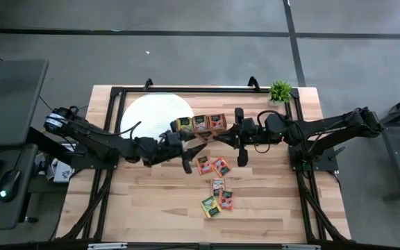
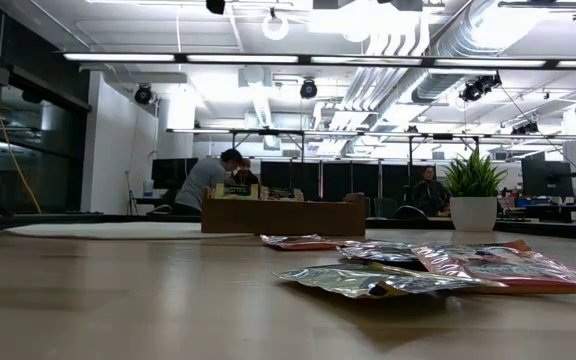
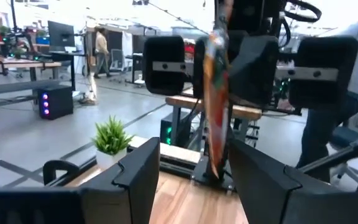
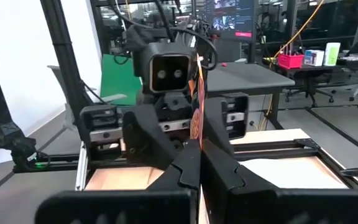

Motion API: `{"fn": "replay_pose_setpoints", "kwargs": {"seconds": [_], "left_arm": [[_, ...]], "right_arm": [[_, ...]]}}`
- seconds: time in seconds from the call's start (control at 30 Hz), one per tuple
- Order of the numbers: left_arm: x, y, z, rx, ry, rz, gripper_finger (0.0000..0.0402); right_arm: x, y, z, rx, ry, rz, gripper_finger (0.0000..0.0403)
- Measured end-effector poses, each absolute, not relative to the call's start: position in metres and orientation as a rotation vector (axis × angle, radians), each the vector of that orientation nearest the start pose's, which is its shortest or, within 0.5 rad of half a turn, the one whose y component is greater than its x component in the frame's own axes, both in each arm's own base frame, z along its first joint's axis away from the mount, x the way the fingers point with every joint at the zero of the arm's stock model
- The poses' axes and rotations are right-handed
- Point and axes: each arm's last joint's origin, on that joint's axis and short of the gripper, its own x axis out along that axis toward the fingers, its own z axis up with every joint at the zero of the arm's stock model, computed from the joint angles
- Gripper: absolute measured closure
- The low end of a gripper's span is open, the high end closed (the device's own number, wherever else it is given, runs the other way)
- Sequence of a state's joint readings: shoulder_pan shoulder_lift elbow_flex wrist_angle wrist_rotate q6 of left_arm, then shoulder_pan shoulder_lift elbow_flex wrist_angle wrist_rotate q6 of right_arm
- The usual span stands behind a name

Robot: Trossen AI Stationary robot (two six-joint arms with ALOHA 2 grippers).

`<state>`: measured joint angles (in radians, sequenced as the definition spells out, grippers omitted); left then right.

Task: Pick & Place Tea
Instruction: Put the orange tea bag into the right compartment of the wooden organizer

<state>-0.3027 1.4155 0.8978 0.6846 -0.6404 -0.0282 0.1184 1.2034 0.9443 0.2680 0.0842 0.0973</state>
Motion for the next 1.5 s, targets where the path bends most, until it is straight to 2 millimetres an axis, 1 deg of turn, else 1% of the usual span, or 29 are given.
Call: {"fn": "replay_pose_setpoints", "kwargs": {"seconds": [0.2,0.3,0.37,0.43,0.53,0.57,0.93,1.1,1.3,1.37,1.5], "left_arm": [[0.305,-0.067,0.314,-0.102,-0.187,0.283,0.0214],[0.305,-0.067,0.316,-0.117,-0.215,0.260,0.0231],[0.305,-0.067,0.317,-0.121,-0.224,0.259,0.0258],[0.305,-0.067,0.317,-0.121,-0.224,0.258,0.0300],[0.305,-0.067,0.317,-0.120,-0.222,0.253,0.0378],[0.305,-0.067,0.317,-0.124,-0.223,0.251,0.0387],[0.306,-0.067,0.315,-0.118,-0.203,0.241,0.0399],[0.306,-0.068,0.313,-0.114,-0.186,0.237,0.0400],[0.307,-0.068,0.309,-0.116,-0.152,0.226,0.0401],[0.307,-0.069,0.309,-0.120,-0.151,0.203,0.0401],[0.308,-0.069,0.307,-0.129,-0.124,0.185,0.0401]], "right_arm": [[0.272,0.030,0.346,0.098,-0.011,0.035,0.0403],[0.272,0.030,0.346,0.098,-0.011,0.033,0.0403],[0.272,0.030,0.346,0.098,-0.012,0.030,0.0403],[0.272,0.030,0.346,0.098,-0.011,0.030,0.0403],[0.272,0.030,0.346,0.098,-0.010,0.026,0.0403],[0.272,0.030,0.346,0.098,-0.010,0.025,0.0403],[0.272,0.030,0.346,0.102,-0.002,0.031,0.0401],[0.268,0.029,0.349,0.103,0.002,0.043,0.0373],[0.259,0.028,0.368,0.104,0.092,0.035,0.0317],[0.256,0.026,0.381,0.125,0.135,0.034,0.0299],[0.249,0.016,0.409,0.149,0.272,0.064,0.0270]]}}
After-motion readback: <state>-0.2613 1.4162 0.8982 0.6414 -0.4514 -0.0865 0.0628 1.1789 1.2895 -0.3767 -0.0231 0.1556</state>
